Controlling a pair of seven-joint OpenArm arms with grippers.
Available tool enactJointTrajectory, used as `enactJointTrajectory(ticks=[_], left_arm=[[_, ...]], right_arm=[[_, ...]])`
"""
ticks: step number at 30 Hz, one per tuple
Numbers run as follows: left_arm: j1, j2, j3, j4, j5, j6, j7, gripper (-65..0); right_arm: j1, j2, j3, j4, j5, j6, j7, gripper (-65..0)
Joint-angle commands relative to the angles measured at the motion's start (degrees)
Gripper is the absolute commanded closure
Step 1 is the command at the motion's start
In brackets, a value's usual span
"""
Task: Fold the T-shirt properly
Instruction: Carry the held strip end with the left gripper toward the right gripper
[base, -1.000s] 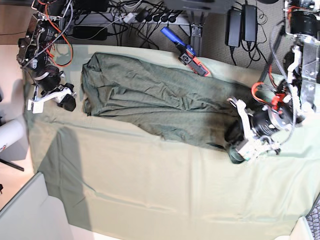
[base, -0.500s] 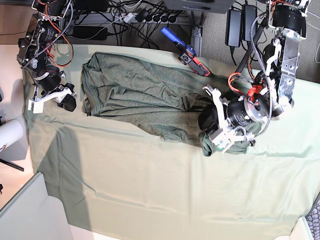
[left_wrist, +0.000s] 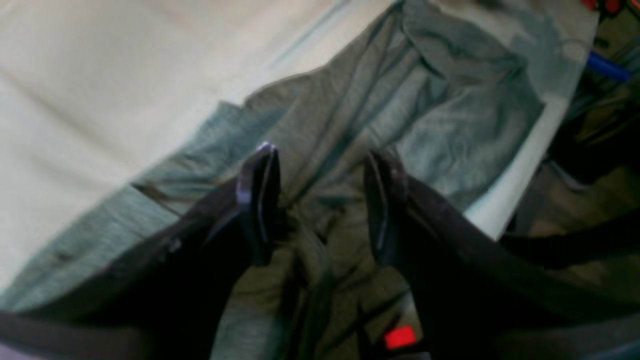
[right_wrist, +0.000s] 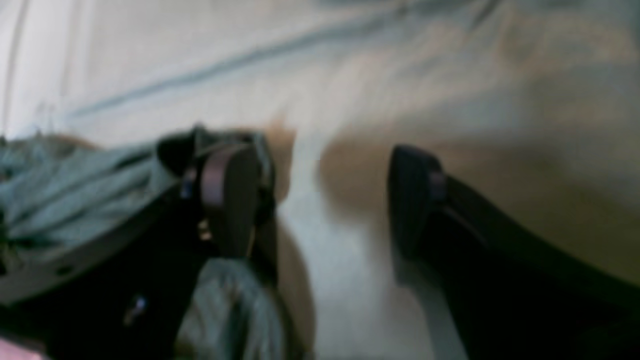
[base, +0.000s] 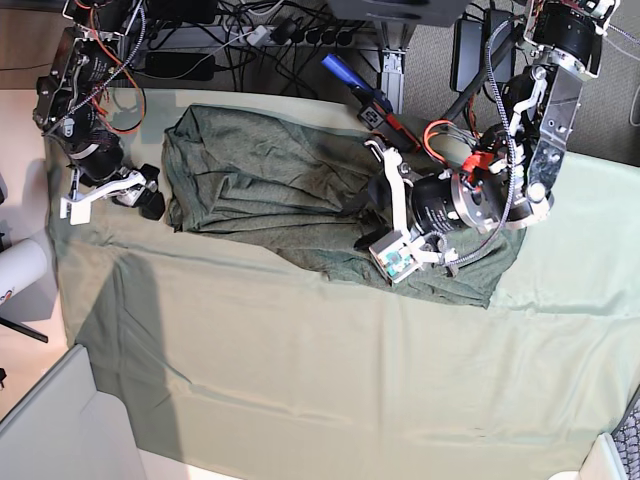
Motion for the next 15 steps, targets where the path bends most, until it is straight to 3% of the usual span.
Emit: enactJointTrajectory(ticks=[1,7,15], left_arm=[[-1.29,0.13,-0.66,0.92,-0.92,0.24,-1.42,-30.7],[-1.97,-0.5,-6.29,0.94,-1.31,0.2,-1.42,-30.6],[-2.03,-3.41,-13.11,0.94,-4.46,0.22,-1.42,-30.6]], right_arm=[[0.61,1.11,0.52,1.05,1.97,1.03,-0.42,-41.3],[0.31,0.9,0.48,1.05,7.26,2.93,-5.64,-41.3],[-0.55,-2.1,-2.47,1.05,7.32,3.21,-6.47,-41.2]])
